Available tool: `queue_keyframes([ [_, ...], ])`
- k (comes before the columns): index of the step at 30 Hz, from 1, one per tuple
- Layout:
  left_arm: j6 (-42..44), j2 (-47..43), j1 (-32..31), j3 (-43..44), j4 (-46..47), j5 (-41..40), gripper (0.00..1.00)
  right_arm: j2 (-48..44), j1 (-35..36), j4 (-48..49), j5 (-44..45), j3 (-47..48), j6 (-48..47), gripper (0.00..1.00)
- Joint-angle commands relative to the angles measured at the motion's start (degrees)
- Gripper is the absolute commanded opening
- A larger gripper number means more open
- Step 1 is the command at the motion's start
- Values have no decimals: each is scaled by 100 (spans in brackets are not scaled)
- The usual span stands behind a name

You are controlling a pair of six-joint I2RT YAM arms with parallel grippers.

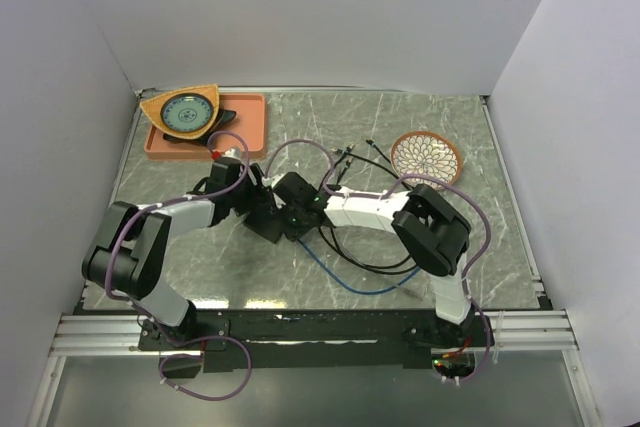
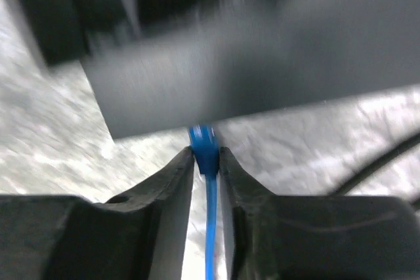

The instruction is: Insert the plug into the switch port

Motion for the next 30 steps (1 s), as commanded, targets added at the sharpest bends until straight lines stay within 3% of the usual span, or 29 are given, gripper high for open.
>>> queue_keyframes([
  [1,63,-96,77,18,-1121,561,79,-479,14,1142,-255,-279,58,38],
  [6,125,-280,182,62,-1270,386,87,-734,14,967,-186,-578,-12,62],
  [7,160,-368,191,97,-1306,333,88,-787,23,923,-150,-587,-21,70],
  [14,502,-834,244,527,-1727,-62,98,-1191,-240,598,-70,-430,39,98],
  [19,679,-1360,244,764,-1851,-291,100,-1595,-827,545,-194,-385,286,99],
  [21,714,-1493,244,852,-1886,-318,96,-1762,-1004,518,-142,-411,365,99],
  [30,670,-1941,235,880,-1781,50,96,-1781,-1532,79,1019,-350,505,97],
])
